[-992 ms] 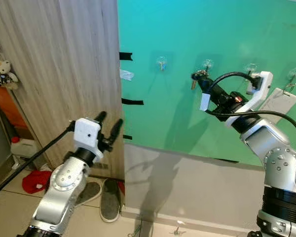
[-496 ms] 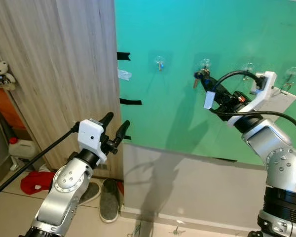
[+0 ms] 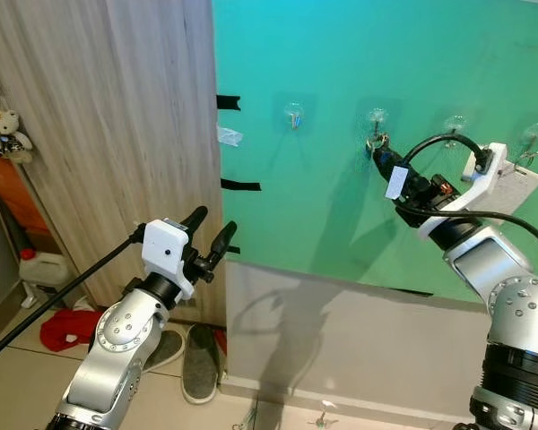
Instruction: Hang keys on a hook
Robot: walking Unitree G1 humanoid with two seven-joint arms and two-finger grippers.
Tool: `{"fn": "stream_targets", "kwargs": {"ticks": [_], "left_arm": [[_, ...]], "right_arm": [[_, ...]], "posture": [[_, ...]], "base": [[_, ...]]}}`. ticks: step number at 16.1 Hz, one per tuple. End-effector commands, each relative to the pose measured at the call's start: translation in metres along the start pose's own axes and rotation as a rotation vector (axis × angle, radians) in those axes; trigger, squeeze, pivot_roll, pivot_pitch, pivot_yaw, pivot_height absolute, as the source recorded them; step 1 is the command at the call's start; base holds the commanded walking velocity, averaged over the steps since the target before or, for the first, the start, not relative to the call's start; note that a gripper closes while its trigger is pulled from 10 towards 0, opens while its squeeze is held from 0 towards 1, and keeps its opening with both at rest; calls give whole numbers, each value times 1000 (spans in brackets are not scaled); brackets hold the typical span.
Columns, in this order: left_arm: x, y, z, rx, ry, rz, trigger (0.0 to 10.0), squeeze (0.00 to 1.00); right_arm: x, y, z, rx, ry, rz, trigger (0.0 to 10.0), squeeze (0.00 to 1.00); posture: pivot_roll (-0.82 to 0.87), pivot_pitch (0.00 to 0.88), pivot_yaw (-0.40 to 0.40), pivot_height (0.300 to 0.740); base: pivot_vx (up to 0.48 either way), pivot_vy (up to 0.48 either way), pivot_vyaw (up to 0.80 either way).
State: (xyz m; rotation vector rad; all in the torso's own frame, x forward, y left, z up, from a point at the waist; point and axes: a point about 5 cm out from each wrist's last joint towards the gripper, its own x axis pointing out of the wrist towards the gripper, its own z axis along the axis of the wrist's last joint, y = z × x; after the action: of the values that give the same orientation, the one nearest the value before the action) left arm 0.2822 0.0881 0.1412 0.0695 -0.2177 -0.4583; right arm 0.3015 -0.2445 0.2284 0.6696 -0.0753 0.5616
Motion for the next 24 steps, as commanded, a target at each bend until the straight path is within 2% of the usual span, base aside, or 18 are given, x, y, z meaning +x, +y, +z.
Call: {"fn": "stream_targets", "kwargs": {"ticks": [1,6,10,13,16,17,18,21,24], "left_arm": [[0,-3,0,-10,0,-16,10000,0],[-1,-3,-1,-11,7,-19,10000,0],[1,-3,0,-19,2,-20,10000,0],[1,-3,1,-19,1,-21,10000,0],[0,-4,1,-15,0,-21,10000,0],[0,-4,1,-13,0,-21,10000,0],[-1,-4,1,-14,-1,-20,10000,0],[-1,-5,1,-14,-1,-15,10000,0],[-1,-5,1,-13,-2,-14,10000,0]], "right_arm": [[-5,-8,-6,30,14,-38,0,0],[-9,-15,-10,41,30,-71,0,0],[-9,-35,-14,107,-10,-229,0,0],[-4,-30,-16,107,-36,-220,0,0],[0,-30,-15,44,-59,-249,0,0],[2,-31,-17,4,-43,-286,0,1000],[4,-32,-18,-17,-37,-309,10000,1000],[3,-37,-7,-74,-117,-383,10000,1000],[1,-40,-4,-104,-140,-409,10000,1000]], "posture": [[-84,0,-25,740],[-83,0,-28,740],[-83,0,-28,740],[-83,0,-26,740],[-81,0,-28,740],[-81,0,-29,740],[-81,0,-31,740],[-79,0,-35,740],[-78,0,-36,740]], "base": [[0,0,0],[0,0,0],[0,0,0],[0,0,0],[0,0,0],[0,0,0],[0,0,0],[0,0,0],[0,0,0]]}}
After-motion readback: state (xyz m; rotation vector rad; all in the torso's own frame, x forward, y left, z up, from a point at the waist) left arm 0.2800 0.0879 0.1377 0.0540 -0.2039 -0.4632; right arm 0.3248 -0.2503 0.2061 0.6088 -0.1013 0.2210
